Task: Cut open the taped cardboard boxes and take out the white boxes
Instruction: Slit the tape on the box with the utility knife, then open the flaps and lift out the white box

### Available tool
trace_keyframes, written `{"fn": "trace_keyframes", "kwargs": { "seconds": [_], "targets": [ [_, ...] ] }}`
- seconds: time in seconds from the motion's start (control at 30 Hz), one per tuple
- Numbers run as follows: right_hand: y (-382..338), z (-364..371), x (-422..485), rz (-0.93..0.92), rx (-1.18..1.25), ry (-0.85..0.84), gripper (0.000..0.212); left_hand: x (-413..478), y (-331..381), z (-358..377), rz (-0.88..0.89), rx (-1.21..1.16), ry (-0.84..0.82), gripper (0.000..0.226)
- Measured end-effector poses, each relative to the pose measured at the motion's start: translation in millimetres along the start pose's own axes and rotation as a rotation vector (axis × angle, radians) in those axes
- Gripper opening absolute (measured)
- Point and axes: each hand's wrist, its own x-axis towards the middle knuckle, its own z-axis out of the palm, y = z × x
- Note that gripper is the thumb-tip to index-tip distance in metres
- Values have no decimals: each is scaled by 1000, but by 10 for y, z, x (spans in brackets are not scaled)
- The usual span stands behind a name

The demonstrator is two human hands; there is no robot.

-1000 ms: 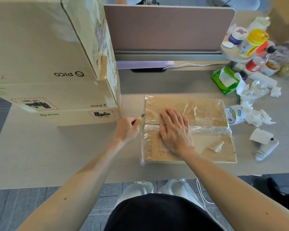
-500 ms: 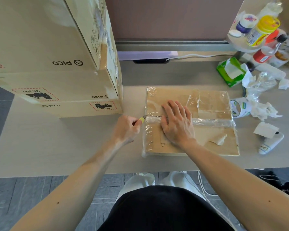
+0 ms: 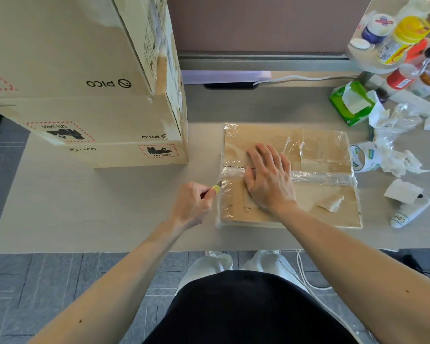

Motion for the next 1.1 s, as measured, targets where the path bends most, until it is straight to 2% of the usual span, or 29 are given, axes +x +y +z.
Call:
{"fn": "trace_keyframes", "kwargs": {
  "seconds": [0.27, 0.43, 0.5, 0.57, 0.67, 0.8, 0.93, 1.1],
  "targets": [
    [10, 17, -6, 7, 6, -11, 46, -279, -74, -42, -29, -125, -58, 52],
    [18, 20, -13, 0, 9, -5, 44, -384, -405, -89, -415, -353, 25, 29],
    [19, 20, -13, -1, 7, -7, 43, -384, -549, -58, -543, -387, 8, 23],
    [24, 23, -16, -7, 5, -2, 43, -356, -690, -9, -611, -322, -50, 20],
    [29, 22, -22, -9, 10, 12, 41, -297, -852, 40, -599, -180, -104, 18],
    [34, 19, -19, -11, 12, 2, 41, -283, -1063, 142, -647, -158, -99, 9],
    [53, 29, -18, -7, 16, -22, 41, -318, -1115, 260, -664, -95, -72, 13],
    [60, 16, -13, -8, 18, -30, 42, -281, -1125, 253, -696, 129, -61, 16]
  ]
}}
